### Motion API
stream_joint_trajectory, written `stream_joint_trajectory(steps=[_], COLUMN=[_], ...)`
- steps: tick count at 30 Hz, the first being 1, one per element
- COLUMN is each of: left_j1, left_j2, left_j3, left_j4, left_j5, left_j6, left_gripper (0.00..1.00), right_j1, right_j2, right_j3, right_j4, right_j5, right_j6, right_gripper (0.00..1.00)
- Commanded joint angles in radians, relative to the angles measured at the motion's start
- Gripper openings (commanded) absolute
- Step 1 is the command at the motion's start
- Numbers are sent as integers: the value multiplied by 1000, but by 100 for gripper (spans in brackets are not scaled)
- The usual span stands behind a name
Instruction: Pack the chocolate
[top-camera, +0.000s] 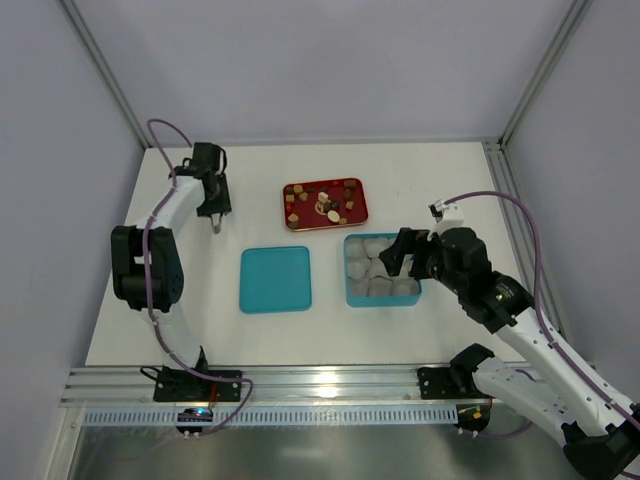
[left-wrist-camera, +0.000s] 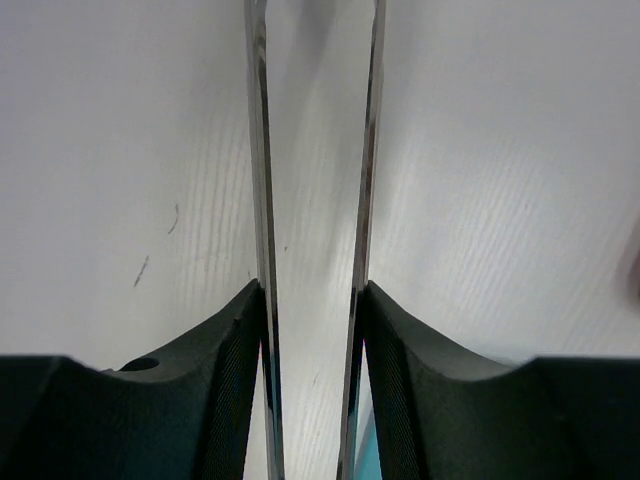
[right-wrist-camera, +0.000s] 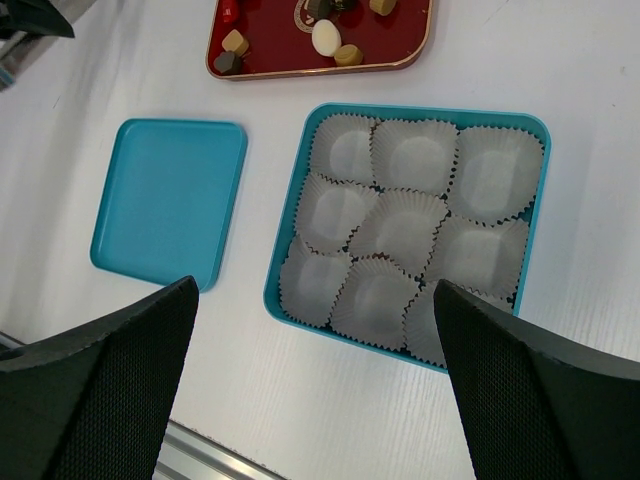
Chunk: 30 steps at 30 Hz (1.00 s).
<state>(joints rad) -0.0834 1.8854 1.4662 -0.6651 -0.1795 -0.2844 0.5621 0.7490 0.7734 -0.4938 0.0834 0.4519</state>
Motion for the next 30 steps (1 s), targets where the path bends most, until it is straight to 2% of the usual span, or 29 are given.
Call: stream_joint_trajectory(steps=[1, 12, 18, 26, 30], left_j1=[-10, -105, -223, -421, -478], left_j2=[-120, -232, -255, -194, -134], left_j3=[59, 120, 198, 292, 348], left_j4=[-63, -221, -295, -320, -323], left_j5=[-41, -69, -63, -58, -44], left_j6=[-30, -44, -45, -81, -94], left_gripper=[43, 43, 42, 41, 40], right_j1=[5, 5, 5, 5, 5], right_j2=[10, 27, 29, 29, 23], right_j3=[24, 20, 32, 23, 12], right_j4=[32, 40, 31, 34, 37], right_j5=[9, 9, 13, 19, 29], right_j6=[13, 24, 18, 28, 34], right_gripper=[100, 100, 100, 100, 100])
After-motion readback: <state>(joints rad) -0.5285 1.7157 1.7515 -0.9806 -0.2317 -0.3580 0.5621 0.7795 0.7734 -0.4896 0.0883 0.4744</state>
